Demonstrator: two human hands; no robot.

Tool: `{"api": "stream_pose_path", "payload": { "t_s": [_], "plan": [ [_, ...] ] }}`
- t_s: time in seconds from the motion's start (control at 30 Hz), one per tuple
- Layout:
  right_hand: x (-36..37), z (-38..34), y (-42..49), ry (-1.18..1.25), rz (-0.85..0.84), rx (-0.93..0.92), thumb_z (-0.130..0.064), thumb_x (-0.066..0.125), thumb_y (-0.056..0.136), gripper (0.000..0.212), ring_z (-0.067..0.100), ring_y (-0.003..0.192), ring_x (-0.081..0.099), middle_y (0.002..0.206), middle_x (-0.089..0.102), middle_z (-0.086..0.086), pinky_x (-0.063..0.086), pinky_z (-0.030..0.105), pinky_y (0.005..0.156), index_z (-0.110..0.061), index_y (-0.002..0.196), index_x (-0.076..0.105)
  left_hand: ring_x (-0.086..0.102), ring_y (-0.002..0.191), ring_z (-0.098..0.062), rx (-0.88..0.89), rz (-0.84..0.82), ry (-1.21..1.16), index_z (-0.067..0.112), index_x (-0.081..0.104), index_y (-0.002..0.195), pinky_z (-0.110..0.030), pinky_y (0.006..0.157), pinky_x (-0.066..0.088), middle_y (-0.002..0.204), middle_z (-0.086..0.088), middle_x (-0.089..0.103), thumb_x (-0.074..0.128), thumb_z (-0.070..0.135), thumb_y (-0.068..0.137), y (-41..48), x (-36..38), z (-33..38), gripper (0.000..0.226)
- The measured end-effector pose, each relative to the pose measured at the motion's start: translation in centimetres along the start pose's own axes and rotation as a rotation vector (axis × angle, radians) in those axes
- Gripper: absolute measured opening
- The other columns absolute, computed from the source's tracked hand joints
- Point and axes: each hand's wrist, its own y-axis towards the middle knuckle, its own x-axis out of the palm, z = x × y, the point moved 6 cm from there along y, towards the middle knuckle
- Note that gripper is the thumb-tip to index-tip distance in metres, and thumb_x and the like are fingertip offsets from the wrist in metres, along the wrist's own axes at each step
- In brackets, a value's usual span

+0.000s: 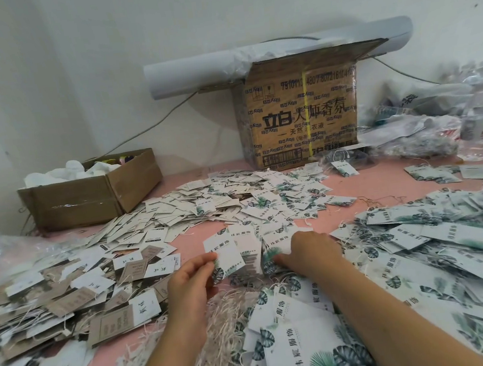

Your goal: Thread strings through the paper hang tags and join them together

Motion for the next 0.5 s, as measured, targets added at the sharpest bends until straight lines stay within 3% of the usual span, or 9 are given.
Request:
{"api": "stream_pose_path", "payload": {
  "t_s": [0.13,0.3,0.5],
  "plan": [
    [-0.6,-0.1,-0.1,-0.016,0.082,0.026,-0.061,0.056,0.081,0.05,0.021,0.08,0.05,0.084,0.052,0.0,0.04,0.029,0.064,-0.014,0.099,0.055,0.058,0.08,-0.02,-0.003,-0.007,0.016,0.016,0.07,0.082,-0.027,0.059,0.046,0.094,-0.007,0.067,0.055,0.0,0.089,0.0,0.0,0.0,0.023],
    [-1.1,-0.5,-0.1,-0.051,0.156,0.001,-0.052,0.063,0.081,0.046,0.023,0.09,0.058,0.095,0.061,0.003,0.044,0.032,0.067,-0.012,0.102,0.057,0.058,0.073,-0.015,-0.008,-0.021,0.015,0.014,0.069,0.086,-0.02,0.051,0.048,0.086,-0.004,0.067,0.058,0.001,0.087,-0.1,0.0,-0.1,0.018],
    [-2.0,-0.4,-0.3,0.018,0.187,-0.017,-0.04,0.059,0.089,0.03,0.022,0.084,0.055,0.084,0.05,0.001,0.048,0.031,0.071,-0.014,0.099,0.051,0.059,0.055,-0.008,0.02,-0.038,0.002,0.013,0.068,0.087,-0.02,0.053,0.047,0.069,0.002,0.066,0.064,0.003,0.083,-0.3,0.1,0.2,0.012]
  ]
}}
